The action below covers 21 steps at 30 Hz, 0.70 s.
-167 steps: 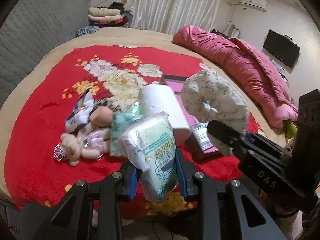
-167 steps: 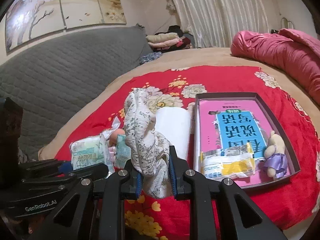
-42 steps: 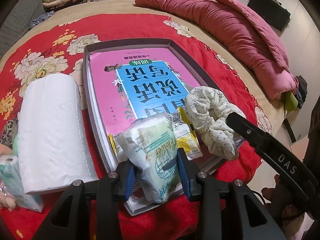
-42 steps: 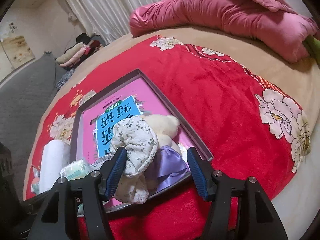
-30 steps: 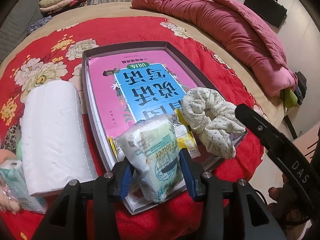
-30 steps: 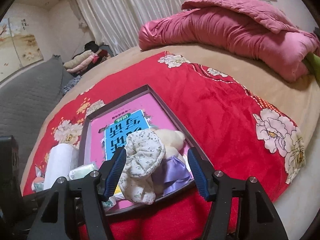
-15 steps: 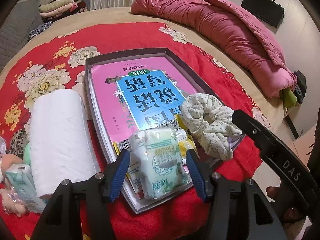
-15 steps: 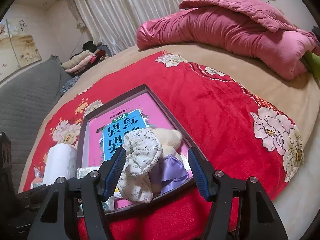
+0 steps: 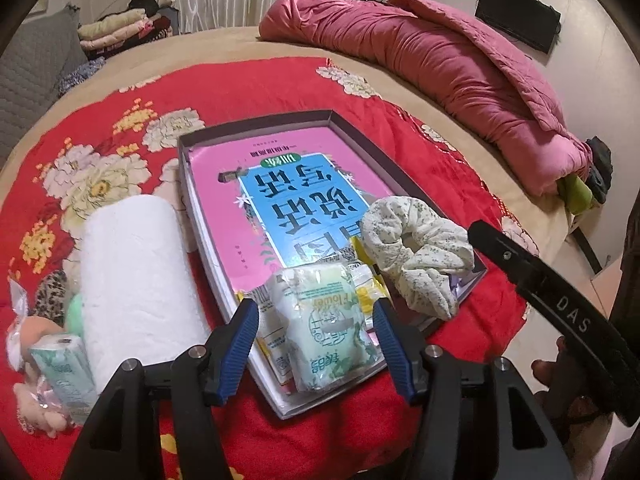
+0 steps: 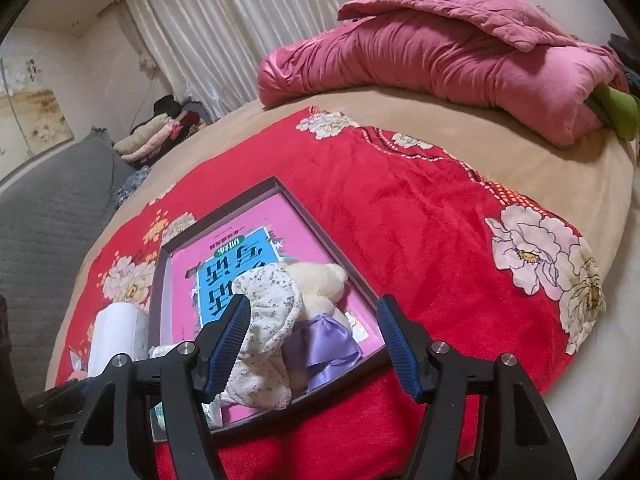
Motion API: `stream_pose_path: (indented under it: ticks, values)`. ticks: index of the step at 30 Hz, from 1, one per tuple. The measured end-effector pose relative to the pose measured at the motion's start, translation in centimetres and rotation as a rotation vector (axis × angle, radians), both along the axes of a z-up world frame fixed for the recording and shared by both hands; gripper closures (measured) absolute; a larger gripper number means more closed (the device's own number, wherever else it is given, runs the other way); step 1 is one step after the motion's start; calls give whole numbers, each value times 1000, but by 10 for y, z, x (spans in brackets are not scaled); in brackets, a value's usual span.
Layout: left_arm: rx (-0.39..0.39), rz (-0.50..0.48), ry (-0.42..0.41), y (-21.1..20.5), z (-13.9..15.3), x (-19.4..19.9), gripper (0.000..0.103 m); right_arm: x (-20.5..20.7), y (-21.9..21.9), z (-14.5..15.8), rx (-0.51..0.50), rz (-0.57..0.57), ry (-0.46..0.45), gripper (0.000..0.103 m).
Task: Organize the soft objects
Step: 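Withdraw both open tools from the tray back toward the pile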
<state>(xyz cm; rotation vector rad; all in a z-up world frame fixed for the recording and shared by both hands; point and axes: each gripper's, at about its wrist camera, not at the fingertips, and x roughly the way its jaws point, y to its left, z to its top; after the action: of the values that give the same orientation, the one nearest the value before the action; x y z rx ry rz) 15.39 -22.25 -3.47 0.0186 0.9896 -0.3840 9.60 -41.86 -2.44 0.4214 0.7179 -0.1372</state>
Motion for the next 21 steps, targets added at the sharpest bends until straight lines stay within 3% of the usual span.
stream_pose_path:
  ticks: [8,12,21]
  values:
    - [-8,4,-17,5,9,-8,44,-3,0,4,-7,-4,-14,31]
    - [-21,8,-16,8,13,-12,44,-14,2,16,-13,4,-86,29]
    - [-45,25,-37,17,26,-22,44,-24,38,39,-151,106,-150,27]
